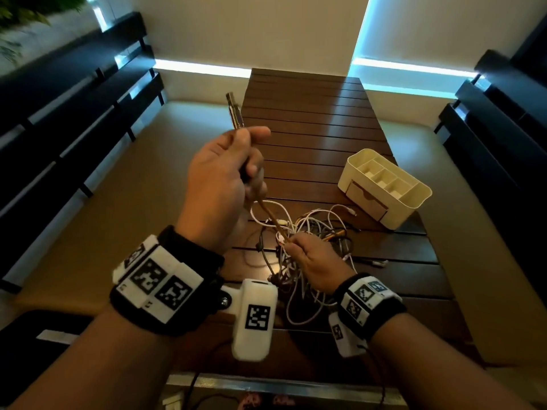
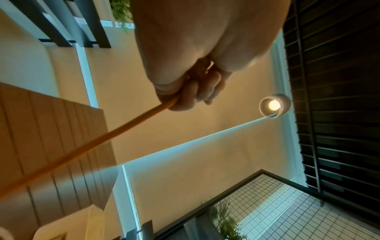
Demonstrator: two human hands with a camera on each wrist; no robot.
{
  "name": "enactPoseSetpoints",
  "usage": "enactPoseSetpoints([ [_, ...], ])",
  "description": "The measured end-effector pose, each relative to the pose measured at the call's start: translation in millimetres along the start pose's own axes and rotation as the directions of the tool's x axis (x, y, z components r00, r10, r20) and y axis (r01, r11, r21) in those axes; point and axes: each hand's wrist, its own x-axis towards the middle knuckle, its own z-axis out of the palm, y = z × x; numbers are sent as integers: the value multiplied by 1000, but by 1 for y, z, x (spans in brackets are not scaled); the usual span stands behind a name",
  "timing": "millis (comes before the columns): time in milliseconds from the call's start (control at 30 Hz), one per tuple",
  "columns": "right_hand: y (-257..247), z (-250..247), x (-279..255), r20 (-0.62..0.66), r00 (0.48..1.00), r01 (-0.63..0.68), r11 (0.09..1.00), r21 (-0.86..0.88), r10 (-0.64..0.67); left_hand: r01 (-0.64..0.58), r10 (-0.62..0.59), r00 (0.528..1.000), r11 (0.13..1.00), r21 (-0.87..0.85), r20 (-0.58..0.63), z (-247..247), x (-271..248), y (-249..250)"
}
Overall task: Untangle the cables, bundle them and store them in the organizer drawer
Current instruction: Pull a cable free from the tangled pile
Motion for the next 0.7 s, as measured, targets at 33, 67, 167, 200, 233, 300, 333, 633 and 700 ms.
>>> enactPoseSetpoints([
  [33, 7, -2, 3, -30, 1000, -3, 999, -46, 2, -3, 3, 1000, 999, 37, -4, -4, 1, 1],
  [67, 8, -5, 5, -96, 995, -6, 998, -65, 0, 7, -5, 1000, 995, 103, -13, -9, 2, -1],
  [167, -6, -25, 10, -366, 926, 82, 996, -41, -91, 80, -63, 997, 910, 406, -54, -23, 3, -26],
  [200, -16, -33, 10, -435, 890, 146, 989, -8, -135, 92, -72, 996, 869, 487, -60, -26, 2, -38],
  [233, -28, -40, 10, -477, 861, 216, 976, 35, -174, 82, -61, 997, 833, 547, -56, -26, 2, -47],
  [300, -46, -48, 10, -501, 827, 331, 941, 67, -255, 12, 2, 1000, 785, 620, -22, -24, 3, -59],
  [333, -50, -48, 10, -496, 820, 357, 932, 56, -285, -19, 20, 1000, 778, 628, 4, -21, 4, -61],
  [633, -41, -50, 3, -324, 937, 196, 962, 188, -128, 73, -200, 953, 879, 471, 226, -9, 6, -32],
  [700, -32, -39, 0, -152, 988, 68, 971, 230, -33, 55, -132, 964, 949, 309, 233, 0, 13, -12],
])
